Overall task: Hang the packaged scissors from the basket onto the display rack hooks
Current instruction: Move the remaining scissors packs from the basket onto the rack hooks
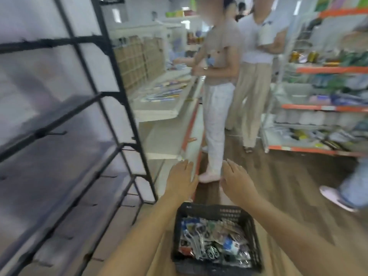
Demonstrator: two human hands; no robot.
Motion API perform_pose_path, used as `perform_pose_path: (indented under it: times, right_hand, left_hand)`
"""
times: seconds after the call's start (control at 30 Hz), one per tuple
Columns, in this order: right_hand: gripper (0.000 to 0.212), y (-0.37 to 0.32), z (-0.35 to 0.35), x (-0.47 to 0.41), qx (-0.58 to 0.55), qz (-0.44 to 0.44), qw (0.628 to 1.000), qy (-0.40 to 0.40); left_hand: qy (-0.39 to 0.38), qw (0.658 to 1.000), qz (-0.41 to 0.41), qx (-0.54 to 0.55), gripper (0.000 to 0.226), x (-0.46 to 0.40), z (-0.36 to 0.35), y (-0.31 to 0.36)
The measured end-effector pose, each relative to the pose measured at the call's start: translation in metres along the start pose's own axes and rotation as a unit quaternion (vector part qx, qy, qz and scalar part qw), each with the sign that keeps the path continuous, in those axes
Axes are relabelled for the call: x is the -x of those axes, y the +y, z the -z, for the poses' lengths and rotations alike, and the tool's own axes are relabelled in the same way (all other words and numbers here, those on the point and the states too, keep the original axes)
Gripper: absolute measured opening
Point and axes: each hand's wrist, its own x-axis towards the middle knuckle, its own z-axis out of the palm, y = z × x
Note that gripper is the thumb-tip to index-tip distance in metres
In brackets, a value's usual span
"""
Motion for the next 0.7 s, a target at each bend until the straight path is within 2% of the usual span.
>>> perform_pose_path:
  times: [0.1,0.2,0.33,0.5,0.7]
  right_hand:
    - [0.059,0.040,-0.012,0.005,0.024,-0.037,0.999,-0.023]
    - [0.058,0.068,-0.028,0.006,0.028,-0.066,0.996,-0.047]
    - [0.055,0.102,-0.067,0.005,0.019,-0.091,0.991,-0.091]
    - [0.056,0.148,-0.134,0.006,-0.012,-0.123,0.977,-0.175]
    - [0.056,0.196,-0.237,0.026,-0.036,-0.184,0.947,-0.260]
  left_hand:
    - [-0.030,0.999,-0.024,-0.002,0.055,-0.023,-0.038,0.022]
    - [-0.049,0.998,-0.035,0.011,0.052,-0.042,-0.075,0.035]
    - [-0.124,0.992,-0.028,0.008,0.055,-0.061,-0.127,0.038]
    - [-0.217,0.976,0.015,0.002,0.056,-0.073,-0.203,0.028]
    - [-0.264,0.964,0.034,-0.009,0.054,-0.051,-0.313,0.000]
